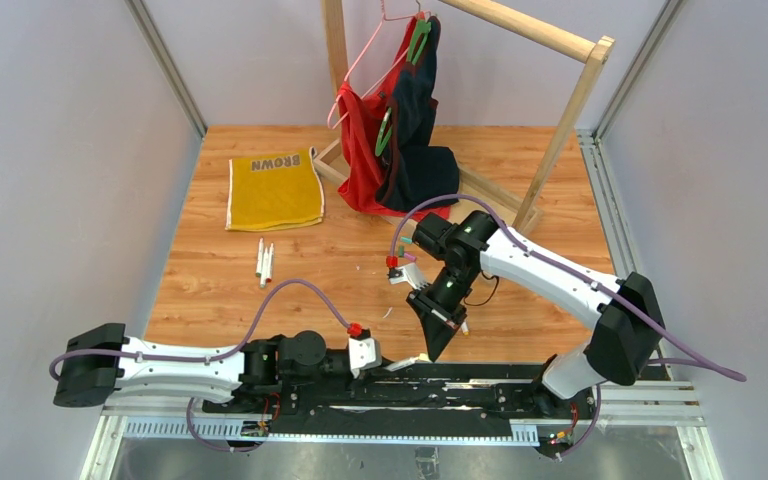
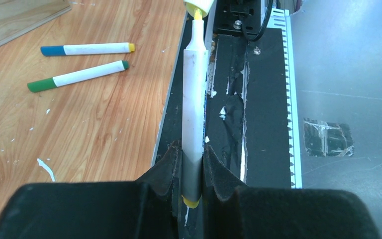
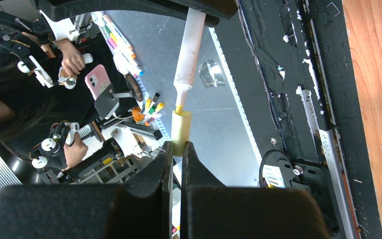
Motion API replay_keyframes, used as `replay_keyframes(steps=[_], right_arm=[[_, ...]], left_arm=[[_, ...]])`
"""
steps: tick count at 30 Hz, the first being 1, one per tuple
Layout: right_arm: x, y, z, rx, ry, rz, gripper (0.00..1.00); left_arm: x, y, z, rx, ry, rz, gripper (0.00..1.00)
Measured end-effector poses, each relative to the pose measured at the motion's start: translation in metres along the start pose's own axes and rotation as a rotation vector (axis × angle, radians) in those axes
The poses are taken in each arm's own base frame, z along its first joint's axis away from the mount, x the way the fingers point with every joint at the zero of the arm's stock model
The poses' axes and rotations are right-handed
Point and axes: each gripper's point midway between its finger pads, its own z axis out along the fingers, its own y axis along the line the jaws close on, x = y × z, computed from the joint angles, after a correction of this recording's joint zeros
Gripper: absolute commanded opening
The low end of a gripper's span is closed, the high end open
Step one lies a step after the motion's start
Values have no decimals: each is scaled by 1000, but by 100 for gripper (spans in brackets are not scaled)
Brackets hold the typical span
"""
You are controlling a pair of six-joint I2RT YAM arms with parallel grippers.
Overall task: Insert the pens into the pen caps
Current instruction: Insert the pen cap onto the pen.
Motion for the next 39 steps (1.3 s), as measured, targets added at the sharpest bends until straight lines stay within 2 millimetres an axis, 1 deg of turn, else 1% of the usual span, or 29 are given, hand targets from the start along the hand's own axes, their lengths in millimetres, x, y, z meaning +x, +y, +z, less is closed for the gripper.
replay_keyframes(steps=[14,19,23,31,33,39], right_arm=[[-1,3,3,-33,15,18,1],[2,8,10,-65,55,32,1],[3,8,19,-85,94,57,0],[4,9,26,-129,110,113,0],[2,8,29,-141,108,121,1],[2,6,33,-156,116,142,0]], left_arm=[[1,-5,1,6,7,31,0],[6,-8,2,8,30,64,0],[11,-12,0,14,53,96,0],[11,-10,-6,4,55,116,0],[7,-8,-7,-3,40,115,0],[10,-8,-8,-5,50,116,0]])
